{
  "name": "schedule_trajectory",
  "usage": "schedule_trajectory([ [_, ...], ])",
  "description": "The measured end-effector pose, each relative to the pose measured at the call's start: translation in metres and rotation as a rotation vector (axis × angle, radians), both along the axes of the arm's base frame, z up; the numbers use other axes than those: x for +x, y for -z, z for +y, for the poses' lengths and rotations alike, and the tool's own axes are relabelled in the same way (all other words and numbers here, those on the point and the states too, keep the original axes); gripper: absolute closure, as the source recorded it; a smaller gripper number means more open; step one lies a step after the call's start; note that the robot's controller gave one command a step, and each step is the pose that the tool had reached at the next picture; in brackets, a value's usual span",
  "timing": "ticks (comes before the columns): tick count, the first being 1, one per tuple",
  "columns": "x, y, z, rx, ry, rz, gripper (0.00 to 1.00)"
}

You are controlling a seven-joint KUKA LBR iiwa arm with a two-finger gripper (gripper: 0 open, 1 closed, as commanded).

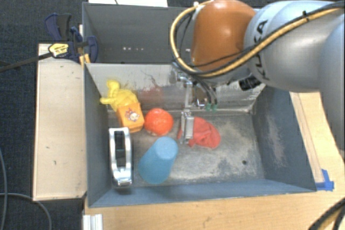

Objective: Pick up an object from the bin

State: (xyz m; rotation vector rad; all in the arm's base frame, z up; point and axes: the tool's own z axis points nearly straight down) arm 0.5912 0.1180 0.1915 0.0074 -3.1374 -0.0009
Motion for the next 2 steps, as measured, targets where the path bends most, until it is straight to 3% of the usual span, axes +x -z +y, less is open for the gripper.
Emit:
schedule_trajectory([
  [1, 0.001, -0.005, -0.001, 0.001, 0.003, -0.008, 0.00],
  [2, -0.026, 0.029, -0.006, 0.002, 0.109, -0.014, 0.00],
])
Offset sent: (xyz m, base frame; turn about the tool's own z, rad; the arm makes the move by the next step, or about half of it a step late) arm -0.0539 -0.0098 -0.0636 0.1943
